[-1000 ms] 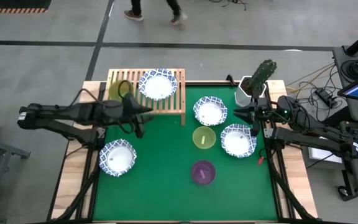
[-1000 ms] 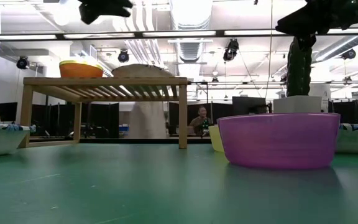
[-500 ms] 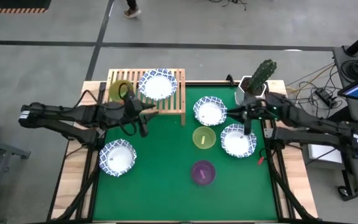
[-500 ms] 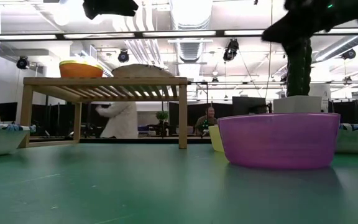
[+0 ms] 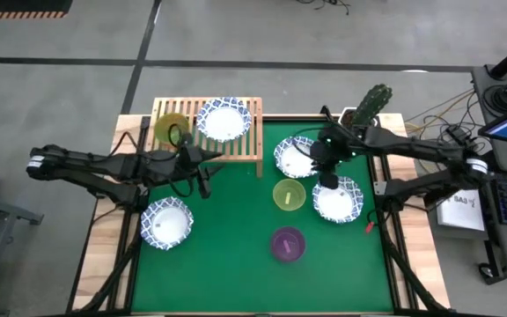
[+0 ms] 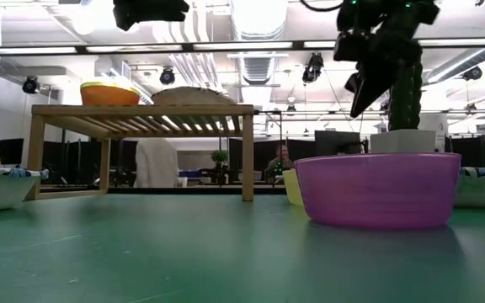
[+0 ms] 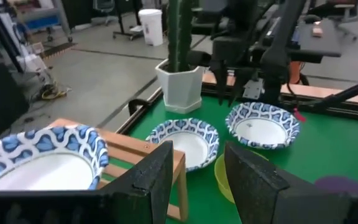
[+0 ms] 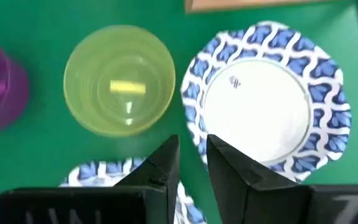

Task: Place and stack bowls onto a shelf
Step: Stack the blue patterned bowl on top of another blue patterned bowl on the shelf

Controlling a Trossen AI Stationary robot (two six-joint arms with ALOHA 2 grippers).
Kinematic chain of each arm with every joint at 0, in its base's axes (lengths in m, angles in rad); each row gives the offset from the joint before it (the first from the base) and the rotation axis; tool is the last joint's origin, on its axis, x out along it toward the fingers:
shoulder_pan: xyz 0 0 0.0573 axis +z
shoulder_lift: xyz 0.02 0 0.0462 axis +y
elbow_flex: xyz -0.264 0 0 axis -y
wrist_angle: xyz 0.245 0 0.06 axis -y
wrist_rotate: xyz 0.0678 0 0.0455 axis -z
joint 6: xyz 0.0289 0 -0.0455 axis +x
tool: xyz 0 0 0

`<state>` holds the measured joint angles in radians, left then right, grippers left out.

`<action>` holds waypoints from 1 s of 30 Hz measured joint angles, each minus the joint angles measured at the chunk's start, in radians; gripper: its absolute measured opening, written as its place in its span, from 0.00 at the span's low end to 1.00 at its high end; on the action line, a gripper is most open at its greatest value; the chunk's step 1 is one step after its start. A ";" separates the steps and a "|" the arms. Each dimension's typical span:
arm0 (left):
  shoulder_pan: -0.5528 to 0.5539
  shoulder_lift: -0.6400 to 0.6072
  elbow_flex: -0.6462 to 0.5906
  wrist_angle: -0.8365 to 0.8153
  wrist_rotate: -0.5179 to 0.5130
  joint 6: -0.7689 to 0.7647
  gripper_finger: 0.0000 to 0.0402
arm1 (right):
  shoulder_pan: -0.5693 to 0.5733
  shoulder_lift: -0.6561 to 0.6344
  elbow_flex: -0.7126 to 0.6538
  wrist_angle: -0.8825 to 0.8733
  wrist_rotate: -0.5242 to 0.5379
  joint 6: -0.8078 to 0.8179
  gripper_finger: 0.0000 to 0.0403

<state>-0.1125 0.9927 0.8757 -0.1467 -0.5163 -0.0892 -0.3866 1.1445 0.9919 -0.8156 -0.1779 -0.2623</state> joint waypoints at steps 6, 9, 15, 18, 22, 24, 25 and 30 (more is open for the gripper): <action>-0.019 -0.032 -0.030 0.000 -0.001 0.005 0.32 | 0.000 0.151 0.074 -0.076 -0.003 -0.125 0.17; -0.028 -0.054 -0.063 0.012 -0.023 -0.007 0.32 | 0.000 0.203 0.093 -0.073 -0.003 -0.140 0.17; -0.032 -0.100 -0.111 0.053 -0.026 0.002 0.32 | -0.001 0.287 0.113 -0.075 -0.003 -0.156 0.17; -0.032 -0.118 -0.109 0.058 -0.026 0.002 0.32 | -0.003 0.318 0.117 -0.074 -0.002 -0.169 0.17; -0.032 -0.124 -0.111 0.053 -0.025 0.003 0.32 | -0.005 0.346 0.124 -0.074 -0.002 -0.168 0.17; -0.032 -0.124 -0.111 0.053 -0.025 0.010 0.32 | -0.005 0.357 0.127 -0.075 0.002 -0.171 0.17; -0.032 -0.122 -0.111 0.052 -0.025 0.013 0.32 | -0.005 0.361 0.131 -0.075 0.005 -0.175 0.17; -0.032 -0.120 -0.111 0.050 -0.025 0.023 0.32 | -0.005 0.363 0.135 -0.073 0.023 -0.182 0.17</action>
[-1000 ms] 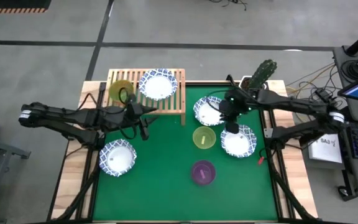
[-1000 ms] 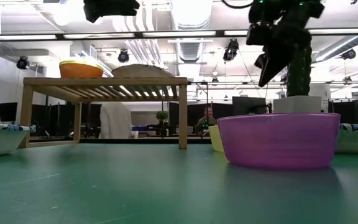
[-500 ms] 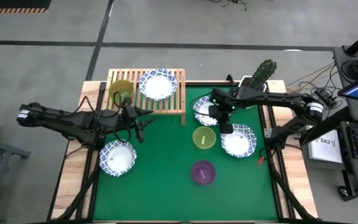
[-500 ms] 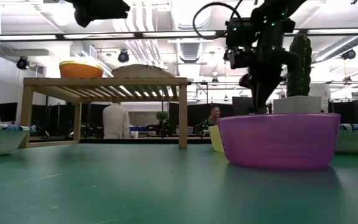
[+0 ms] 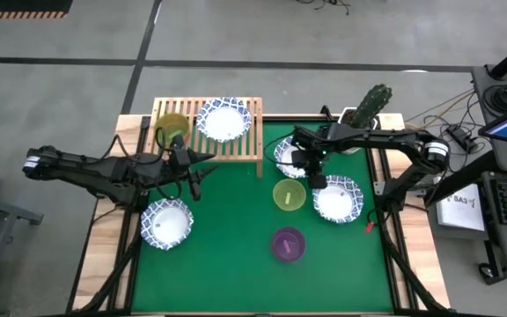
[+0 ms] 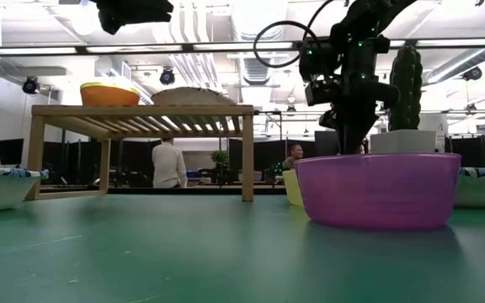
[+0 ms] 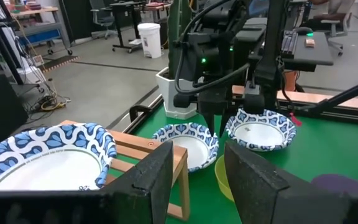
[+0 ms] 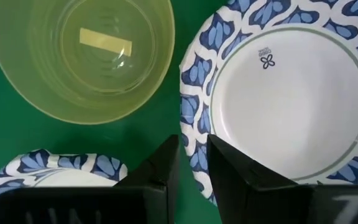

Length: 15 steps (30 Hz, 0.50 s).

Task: Place and stack bowls onto a shelf
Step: Stack the blue patterned bowl on top of another blue patterned bowl on the shelf

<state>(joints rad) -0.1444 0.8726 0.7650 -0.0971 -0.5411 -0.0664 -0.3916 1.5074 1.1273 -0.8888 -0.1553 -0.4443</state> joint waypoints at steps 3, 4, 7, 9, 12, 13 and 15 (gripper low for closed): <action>0.000 0.001 0.000 0.000 0.000 0.002 0.32 | 0.000 0.000 -0.001 -0.006 0.001 -0.002 0.17; 0.000 0.002 0.000 0.000 0.000 0.004 0.32 | 0.000 0.000 -0.001 -0.006 0.000 -0.002 0.17; 0.000 0.003 0.000 0.000 0.001 0.011 0.32 | 0.000 0.000 -0.001 -0.007 0.001 -0.003 0.17; 0.000 0.003 0.000 0.000 0.001 0.011 0.32 | 0.000 -0.001 -0.001 -0.007 0.000 0.010 0.17; 0.000 0.003 0.000 0.000 0.001 0.011 0.32 | 0.000 -0.001 -0.001 -0.007 0.001 0.045 0.17; 0.000 0.003 0.000 0.000 0.001 0.011 0.32 | 0.000 -0.001 -0.001 -0.006 0.001 0.061 0.17; 0.000 0.004 0.000 0.000 0.001 0.011 0.32 | 0.000 -0.001 -0.002 -0.002 0.001 0.086 0.17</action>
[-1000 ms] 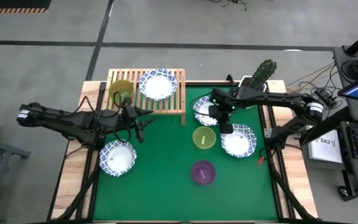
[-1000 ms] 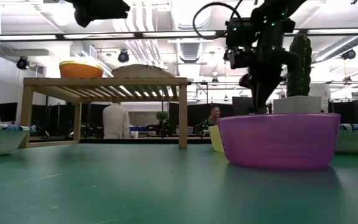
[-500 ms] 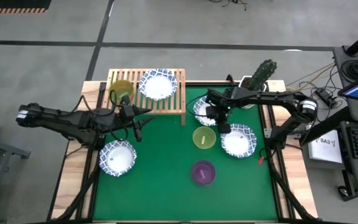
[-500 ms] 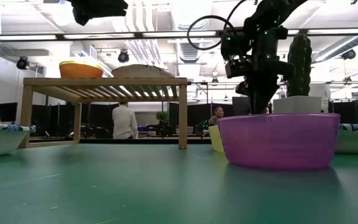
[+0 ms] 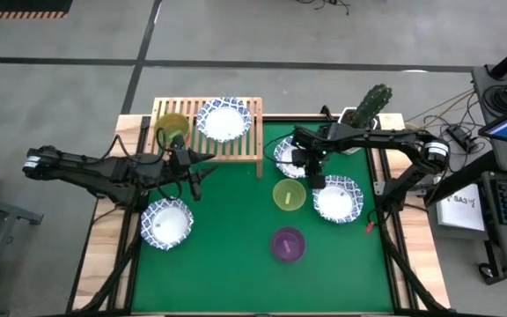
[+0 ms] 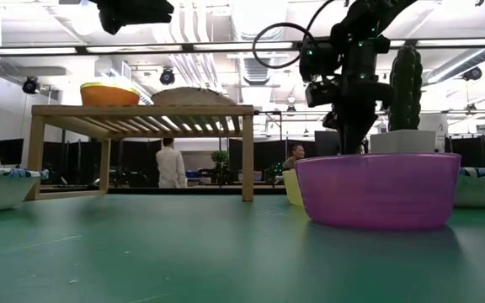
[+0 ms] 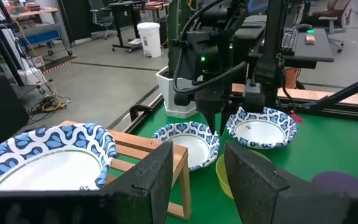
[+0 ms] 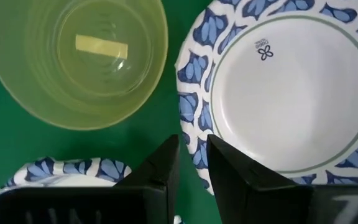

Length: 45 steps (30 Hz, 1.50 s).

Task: Place and stack bowls onto a shelf
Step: Stack the blue patterned bowl on top of another blue patterned bowl on the shelf

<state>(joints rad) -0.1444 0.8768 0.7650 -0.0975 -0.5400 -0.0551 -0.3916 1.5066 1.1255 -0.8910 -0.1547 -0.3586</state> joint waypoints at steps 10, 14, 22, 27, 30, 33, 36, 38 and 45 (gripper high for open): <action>-0.044 -0.057 -0.015 0.000 -0.106 0.028 0.32 | 0.001 0.000 0.000 0.043 0.021 -0.011 0.18; -0.062 -0.091 -0.026 0.000 -0.106 0.028 0.32 | 0.001 0.000 0.000 0.032 0.069 -0.048 0.25; -0.067 -0.179 -0.074 0.001 -0.108 0.026 0.32 | 0.003 0.000 -0.004 -0.059 0.043 -0.085 0.39; -0.067 -0.209 -0.088 0.000 -0.107 0.020 0.32 | 0.003 0.000 -0.034 -0.037 0.042 -0.071 0.38; -0.067 -0.218 -0.095 0.000 -0.107 0.020 0.32 | 0.003 0.002 -0.075 0.026 0.043 -0.071 0.36; -0.067 -0.223 -0.096 -0.002 -0.107 0.020 0.32 | 0.003 0.002 -0.106 0.097 0.067 -0.061 0.33; -0.067 -0.225 -0.096 0.000 -0.107 0.020 0.32 | 0.003 0.002 -0.129 0.146 0.077 -0.069 0.30; -0.067 -0.224 -0.097 -0.001 -0.107 0.020 0.32 | 0.003 0.002 -0.143 0.176 0.077 -0.080 0.28; -0.067 -0.224 -0.097 0.000 -0.106 0.020 0.32 | 0.003 0.002 -0.166 0.222 0.078 -0.071 0.11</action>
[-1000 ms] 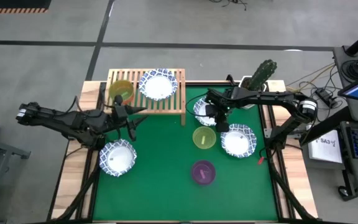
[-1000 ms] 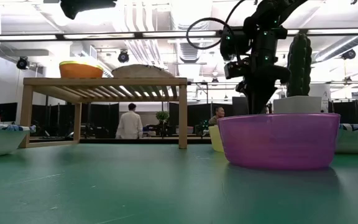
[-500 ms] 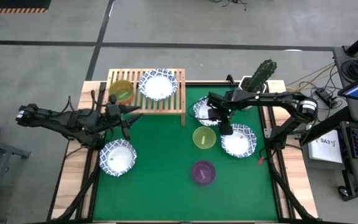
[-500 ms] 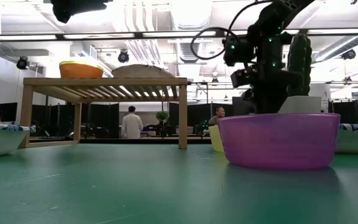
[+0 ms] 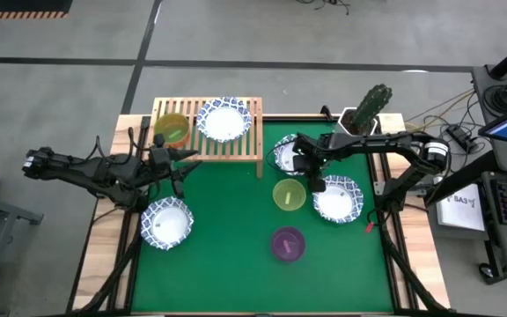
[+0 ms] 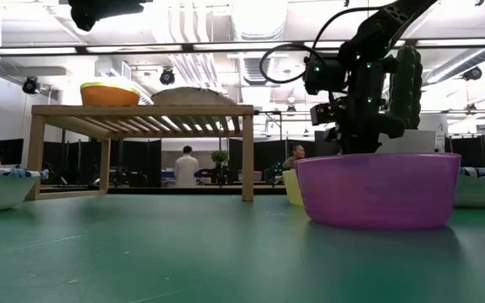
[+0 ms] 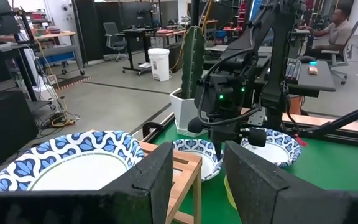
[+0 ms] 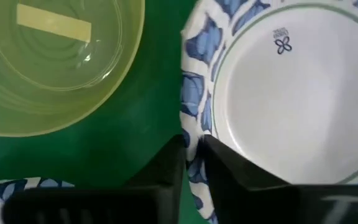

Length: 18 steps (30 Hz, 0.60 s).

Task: Place and stack bowls onto a shelf
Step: Stack the blue patterned bowl on top of another blue patterned bowl on the shelf

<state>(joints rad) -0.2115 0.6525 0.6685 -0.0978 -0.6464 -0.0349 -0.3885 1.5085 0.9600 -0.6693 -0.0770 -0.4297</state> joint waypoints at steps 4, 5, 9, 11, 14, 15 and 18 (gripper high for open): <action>0.000 0.000 0.000 0.000 0.000 0.000 0.32 | 0.000 0.000 0.000 0.002 0.004 0.009 0.03; 0.000 0.000 0.000 0.000 0.000 0.000 0.32 | 0.000 -0.001 0.000 0.002 0.007 0.010 0.03; 0.000 0.001 0.000 0.000 0.000 0.000 0.32 | 0.005 -0.024 0.009 -0.016 0.055 0.000 0.02; 0.000 0.002 0.000 0.000 0.000 0.001 0.32 | 0.005 -0.041 0.038 -0.045 0.078 -0.001 0.02; 0.000 0.002 0.000 0.000 0.000 0.003 0.32 | 0.006 -0.083 0.099 -0.076 0.081 -0.001 0.02; 0.000 0.002 0.000 0.000 0.000 0.004 0.32 | 0.007 -0.098 0.121 -0.086 0.083 -0.001 0.02; 0.000 0.002 0.000 0.000 0.000 0.009 0.32 | 0.007 -0.144 0.189 -0.110 0.131 -0.001 0.02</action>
<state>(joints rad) -0.2115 0.6548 0.6685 -0.0975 -0.6460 -0.0257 -0.3814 1.3643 1.1490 -0.7797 0.0540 -0.4303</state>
